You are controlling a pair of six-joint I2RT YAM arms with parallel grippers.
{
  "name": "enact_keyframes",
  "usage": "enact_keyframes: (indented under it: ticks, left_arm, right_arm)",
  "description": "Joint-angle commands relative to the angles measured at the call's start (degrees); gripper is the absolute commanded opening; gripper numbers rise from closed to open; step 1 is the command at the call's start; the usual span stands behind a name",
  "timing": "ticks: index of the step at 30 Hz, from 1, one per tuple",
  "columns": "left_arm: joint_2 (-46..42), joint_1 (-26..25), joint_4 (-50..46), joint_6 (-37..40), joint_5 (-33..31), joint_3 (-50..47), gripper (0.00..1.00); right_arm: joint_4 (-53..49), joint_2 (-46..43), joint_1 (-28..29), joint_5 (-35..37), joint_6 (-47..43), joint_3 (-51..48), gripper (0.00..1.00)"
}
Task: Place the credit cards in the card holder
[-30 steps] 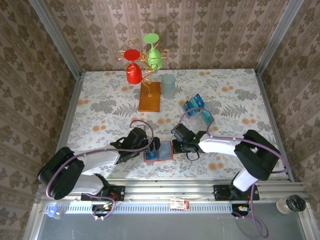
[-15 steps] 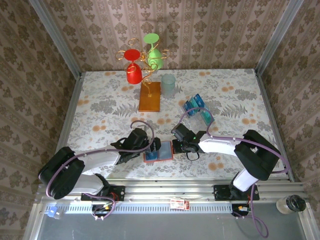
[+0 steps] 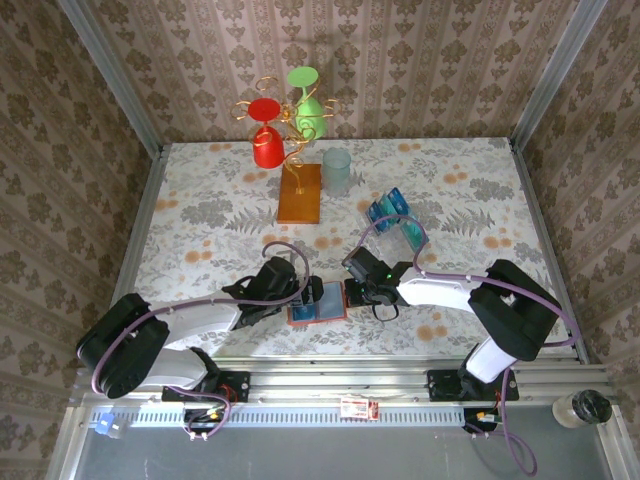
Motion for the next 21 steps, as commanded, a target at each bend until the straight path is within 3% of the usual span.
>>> enact_keyframes:
  ticks: [1,8,21]
  left_arm:
    - [-2.4,-0.4,0.9,-1.9,1.6,0.7,1.0]
    - [-6.8,-1.7,6.4,-6.1,1.5,-0.7,1.0]
    - [-3.5,-8.4,16.1,-10.5,-1.5,1.9,1.0]
  right_arm:
    - [1.6,0.5,-0.1,-1.1,1.4,0.2,0.0]
    - [1.9,1.6,-0.1,-1.3,1.5,0.8,0.0]
    - [2.9,1.0,-2.6,-2.9,1.9,1.1,0.0]
